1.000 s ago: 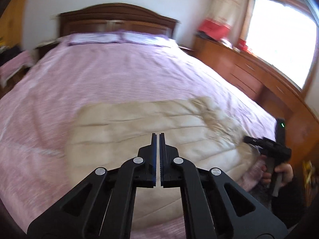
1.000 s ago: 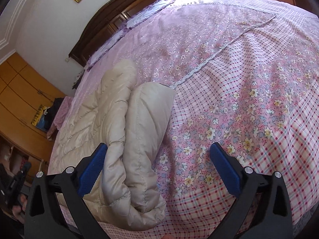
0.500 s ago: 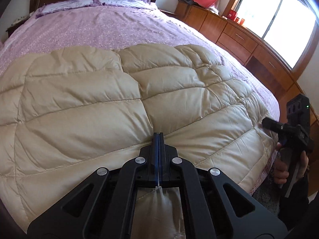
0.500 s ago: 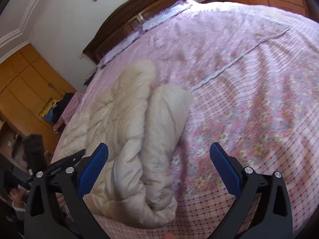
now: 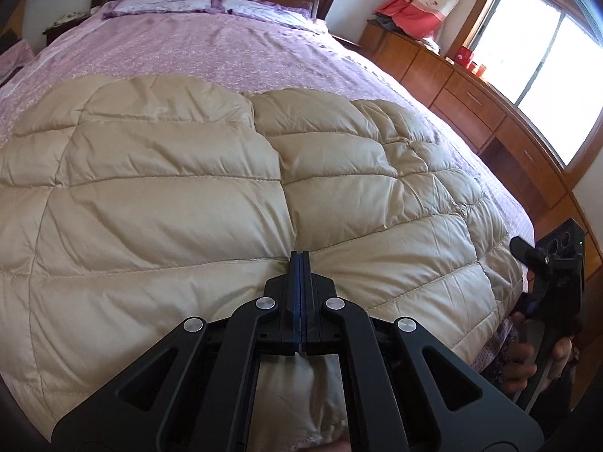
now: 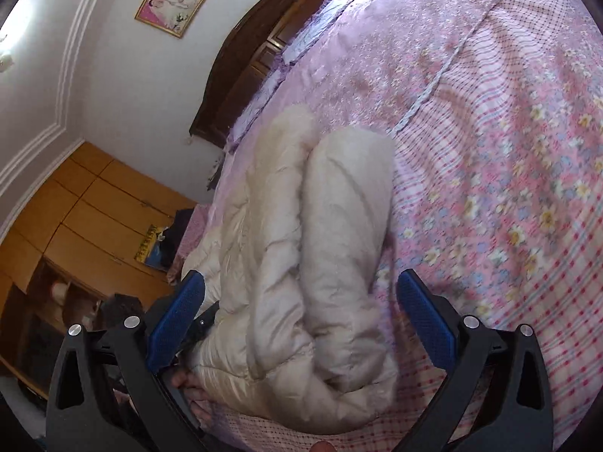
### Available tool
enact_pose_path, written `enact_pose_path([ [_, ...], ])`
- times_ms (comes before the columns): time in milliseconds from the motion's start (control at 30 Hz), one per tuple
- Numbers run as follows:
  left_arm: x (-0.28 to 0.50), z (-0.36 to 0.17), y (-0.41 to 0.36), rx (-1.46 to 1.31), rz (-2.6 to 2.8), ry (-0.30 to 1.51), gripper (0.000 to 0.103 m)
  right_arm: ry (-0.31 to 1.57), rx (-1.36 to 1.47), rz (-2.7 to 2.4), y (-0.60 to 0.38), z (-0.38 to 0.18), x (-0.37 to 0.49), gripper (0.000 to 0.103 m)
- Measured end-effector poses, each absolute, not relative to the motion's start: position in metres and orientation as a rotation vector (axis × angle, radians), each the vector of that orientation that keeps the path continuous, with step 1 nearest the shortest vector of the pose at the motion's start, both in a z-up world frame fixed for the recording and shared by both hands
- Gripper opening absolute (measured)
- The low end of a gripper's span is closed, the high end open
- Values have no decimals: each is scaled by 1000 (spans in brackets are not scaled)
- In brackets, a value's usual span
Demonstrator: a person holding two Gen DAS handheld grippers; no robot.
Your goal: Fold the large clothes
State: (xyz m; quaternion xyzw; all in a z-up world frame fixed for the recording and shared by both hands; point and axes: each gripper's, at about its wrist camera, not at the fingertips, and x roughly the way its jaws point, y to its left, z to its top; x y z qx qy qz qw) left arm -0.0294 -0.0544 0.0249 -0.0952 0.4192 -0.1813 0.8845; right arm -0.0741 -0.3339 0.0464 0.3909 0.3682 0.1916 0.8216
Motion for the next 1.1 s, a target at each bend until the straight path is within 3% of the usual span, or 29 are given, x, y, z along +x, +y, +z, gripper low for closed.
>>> enact_pose_path([
  [267, -29, 12, -64, -124, -348, 863, 1, 808, 804, 206, -296, 34, -64, 95],
  [433, -26, 9, -59, -150, -366, 868, 1, 787, 898, 226, -301, 28, -64, 55],
  [533, -24, 7, -58, -156, -376, 867, 1, 761, 836, 275, -302, 40, -66, 37],
  [633, -23, 5, -56, -165, -381, 864, 1, 707, 695, 287, -287, 63, -69, 33],
  [1100, -23, -4, -46, -210, -415, 822, 1, 548, 123, 328, -165, 141, -69, 32],
])
